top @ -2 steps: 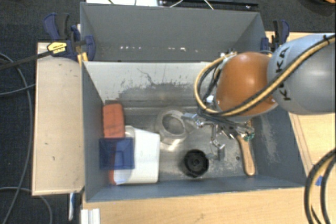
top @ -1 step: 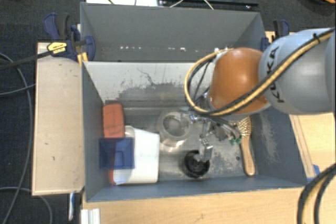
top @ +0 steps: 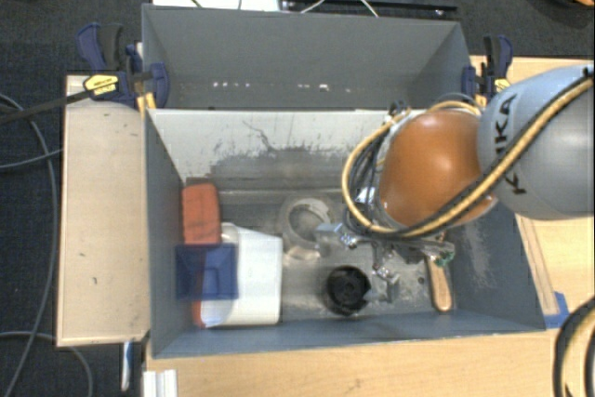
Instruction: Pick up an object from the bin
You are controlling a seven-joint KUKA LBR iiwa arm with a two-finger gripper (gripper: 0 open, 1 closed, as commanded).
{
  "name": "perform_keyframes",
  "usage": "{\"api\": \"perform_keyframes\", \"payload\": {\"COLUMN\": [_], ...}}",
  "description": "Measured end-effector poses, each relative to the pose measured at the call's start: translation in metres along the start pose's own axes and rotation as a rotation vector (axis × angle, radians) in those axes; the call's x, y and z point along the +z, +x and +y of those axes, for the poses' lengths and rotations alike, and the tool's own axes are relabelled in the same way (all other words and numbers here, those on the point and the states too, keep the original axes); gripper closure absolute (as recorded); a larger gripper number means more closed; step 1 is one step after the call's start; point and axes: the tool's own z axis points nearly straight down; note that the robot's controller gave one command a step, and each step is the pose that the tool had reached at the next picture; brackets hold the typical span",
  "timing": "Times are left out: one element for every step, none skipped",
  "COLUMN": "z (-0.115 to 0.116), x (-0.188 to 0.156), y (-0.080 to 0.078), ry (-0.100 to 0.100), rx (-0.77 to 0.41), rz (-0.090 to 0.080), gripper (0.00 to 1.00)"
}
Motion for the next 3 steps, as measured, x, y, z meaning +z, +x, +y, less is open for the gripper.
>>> {"api": "perform_keyframes", "payload": {"z": [0.002, 0.008, 0.008], "x": [0.046, 0.043, 0.043], "y": [-0.013, 0.003, 0.003], "ry": [0.005, 0.017, 0.017], "rx": [-0.124, -0.327, -0.327], "rz": [-0.013, -0.027, -0.027], "gripper": [0.00, 1.00, 1.00]}}
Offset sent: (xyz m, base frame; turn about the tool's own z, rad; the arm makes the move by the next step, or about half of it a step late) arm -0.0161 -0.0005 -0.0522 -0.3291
